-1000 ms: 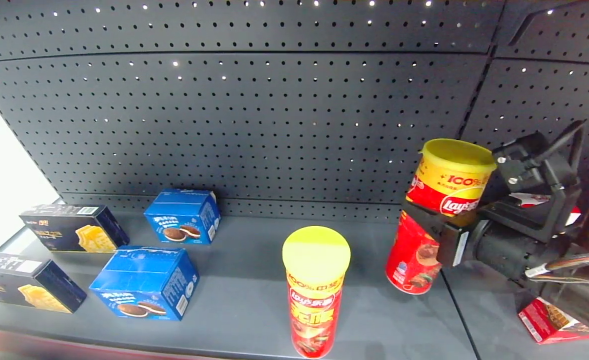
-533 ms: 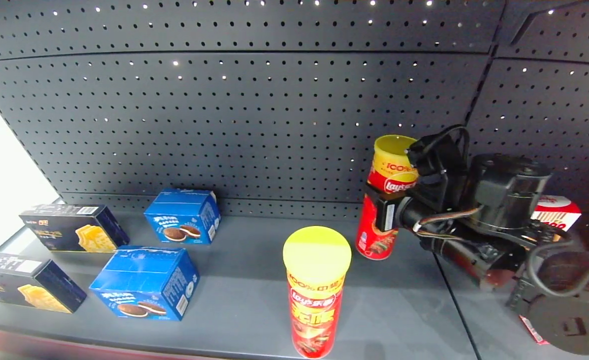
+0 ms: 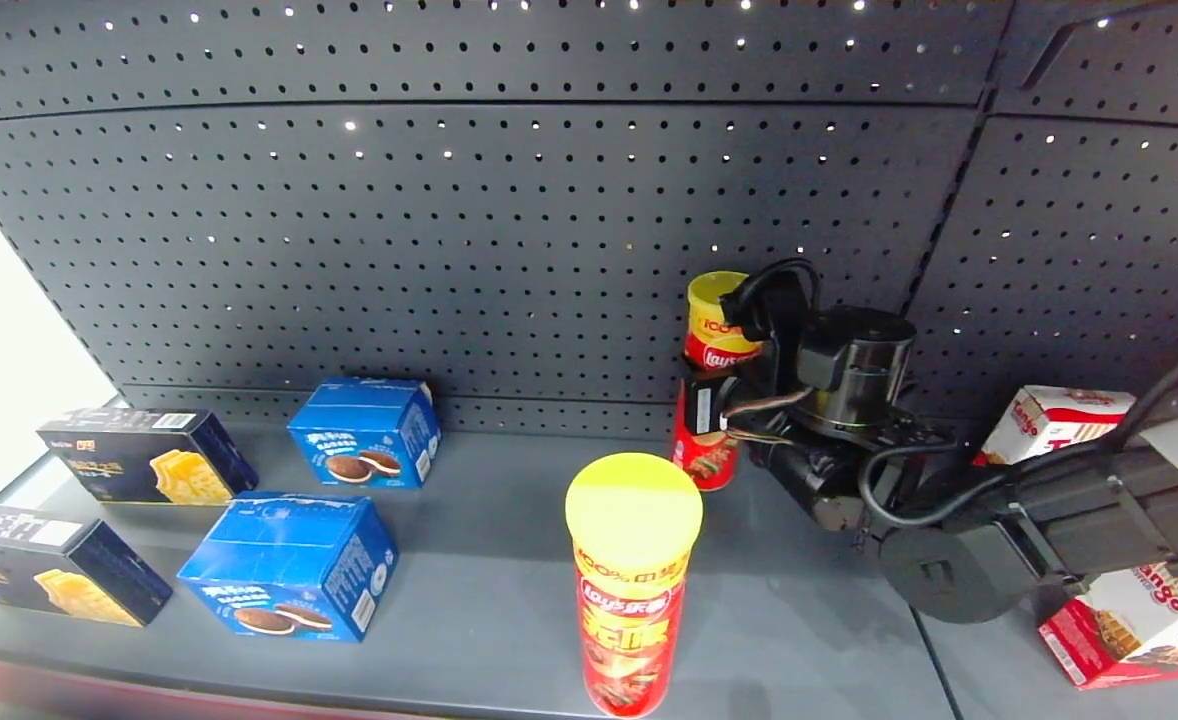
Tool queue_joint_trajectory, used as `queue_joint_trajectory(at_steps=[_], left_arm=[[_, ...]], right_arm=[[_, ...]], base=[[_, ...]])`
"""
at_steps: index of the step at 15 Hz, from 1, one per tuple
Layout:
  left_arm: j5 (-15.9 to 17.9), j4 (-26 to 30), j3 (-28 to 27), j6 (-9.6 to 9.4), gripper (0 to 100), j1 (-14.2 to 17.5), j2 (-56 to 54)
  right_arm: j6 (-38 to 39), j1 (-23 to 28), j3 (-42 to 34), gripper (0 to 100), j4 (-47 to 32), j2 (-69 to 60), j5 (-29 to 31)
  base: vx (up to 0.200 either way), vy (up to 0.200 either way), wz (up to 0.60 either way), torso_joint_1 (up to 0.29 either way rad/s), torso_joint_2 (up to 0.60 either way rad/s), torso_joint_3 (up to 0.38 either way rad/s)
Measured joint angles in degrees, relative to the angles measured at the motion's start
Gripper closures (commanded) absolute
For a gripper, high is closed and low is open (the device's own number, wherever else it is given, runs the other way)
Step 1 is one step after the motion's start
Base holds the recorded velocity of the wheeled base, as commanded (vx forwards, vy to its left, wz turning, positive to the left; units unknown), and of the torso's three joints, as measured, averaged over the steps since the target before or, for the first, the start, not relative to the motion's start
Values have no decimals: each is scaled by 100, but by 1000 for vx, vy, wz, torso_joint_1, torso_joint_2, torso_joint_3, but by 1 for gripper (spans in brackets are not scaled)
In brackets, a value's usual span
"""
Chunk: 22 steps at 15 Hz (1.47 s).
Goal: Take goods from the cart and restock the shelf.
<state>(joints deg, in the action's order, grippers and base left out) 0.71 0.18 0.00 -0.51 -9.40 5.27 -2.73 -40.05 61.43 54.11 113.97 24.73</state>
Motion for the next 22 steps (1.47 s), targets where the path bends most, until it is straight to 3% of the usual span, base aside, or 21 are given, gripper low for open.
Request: queue_joint_trajectory(at_steps=[7, 22], left_arm=[[-2, 0, 0, 0, 0, -2, 0], [-2, -2, 0, -2, 0, 0, 0]], right_arm=[[-57, -99, 404, 100, -39, 362, 340], [24, -356, 436, 100, 18, 549, 775]], base=[[0, 0, 0, 0, 0, 0], [0, 0, 0, 0, 0, 0]])
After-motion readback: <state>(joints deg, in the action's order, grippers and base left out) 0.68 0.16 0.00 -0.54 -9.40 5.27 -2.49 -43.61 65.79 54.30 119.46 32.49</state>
